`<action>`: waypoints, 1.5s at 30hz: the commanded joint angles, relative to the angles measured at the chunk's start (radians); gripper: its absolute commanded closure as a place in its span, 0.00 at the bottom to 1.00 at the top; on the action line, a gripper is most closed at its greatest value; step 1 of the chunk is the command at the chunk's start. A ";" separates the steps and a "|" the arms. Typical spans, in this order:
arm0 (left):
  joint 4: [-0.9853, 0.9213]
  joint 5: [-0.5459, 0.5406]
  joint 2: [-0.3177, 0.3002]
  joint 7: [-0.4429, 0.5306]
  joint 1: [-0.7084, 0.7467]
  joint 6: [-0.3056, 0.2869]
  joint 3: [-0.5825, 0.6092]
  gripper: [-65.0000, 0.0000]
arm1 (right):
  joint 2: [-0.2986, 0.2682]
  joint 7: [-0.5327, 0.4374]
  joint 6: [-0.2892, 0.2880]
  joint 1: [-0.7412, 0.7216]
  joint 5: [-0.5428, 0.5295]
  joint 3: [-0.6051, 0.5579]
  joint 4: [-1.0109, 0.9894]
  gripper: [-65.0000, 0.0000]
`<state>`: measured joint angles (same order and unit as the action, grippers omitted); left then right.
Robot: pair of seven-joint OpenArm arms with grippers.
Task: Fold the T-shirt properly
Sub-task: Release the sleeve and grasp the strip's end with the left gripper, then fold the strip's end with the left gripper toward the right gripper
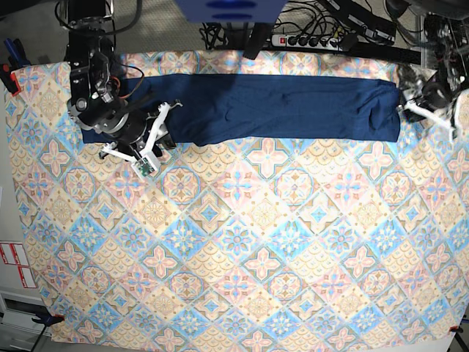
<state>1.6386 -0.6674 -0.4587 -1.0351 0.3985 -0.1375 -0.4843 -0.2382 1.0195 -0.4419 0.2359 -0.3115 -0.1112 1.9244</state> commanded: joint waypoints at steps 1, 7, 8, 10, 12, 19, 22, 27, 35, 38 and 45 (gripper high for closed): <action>-0.002 0.007 -0.036 0.006 -0.008 0.005 -0.001 0.55 | -0.008 -0.020 -0.002 -0.008 -0.007 0.005 0.017 0.73; -0.044 0.015 -0.064 -0.015 -0.051 -0.098 0.011 0.55 | -0.008 -0.020 -0.002 -0.008 -0.007 0.005 0.017 0.73; -0.044 0.015 -0.064 -0.041 -0.057 -0.123 0.011 0.55 | -0.008 -0.020 -0.002 -0.008 -0.007 0.005 0.017 0.73; -0.044 0.015 -0.084 -0.084 -0.060 -0.150 0.011 0.55 | -0.008 -0.020 -0.002 -0.010 -0.007 0.005 0.017 0.73; -0.044 0.015 -0.090 -0.092 -0.060 -0.159 0.012 0.55 | -0.008 -0.020 -0.002 -0.011 -0.007 0.005 0.017 0.73; -0.079 0.015 -0.110 -0.089 -0.063 -0.159 0.088 0.55 | -0.008 -0.020 -0.002 -0.013 -0.007 0.005 0.017 0.73; -0.156 0.015 -0.110 -0.089 -0.098 -0.159 0.111 0.55 | -0.008 -0.020 -0.002 -0.013 -0.007 0.005 0.019 0.73; -0.237 0.015 -0.108 -0.055 -0.126 -0.159 0.154 0.55 | -0.008 -0.020 -0.002 -0.010 -0.007 0.011 0.019 0.73; -0.297 0.013 -0.084 0.014 -0.132 -0.155 0.267 0.55 | -0.008 -0.020 -0.002 -0.010 -0.007 0.009 0.020 0.73; -0.301 0.004 -0.070 0.008 -0.126 -0.159 0.272 0.55 | -0.008 -0.020 -0.002 -0.013 -0.007 0.008 0.019 0.73; -0.301 0.005 -0.044 0.009 -0.123 -0.169 0.272 0.61 | -0.008 -0.020 -0.002 -0.014 -0.007 0.009 0.019 0.73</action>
<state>1.3396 -0.6502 -0.5087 -1.0187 0.2691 -0.2966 -0.2218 -0.2386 1.0180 -0.4412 0.2321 -0.3107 -0.1055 1.9244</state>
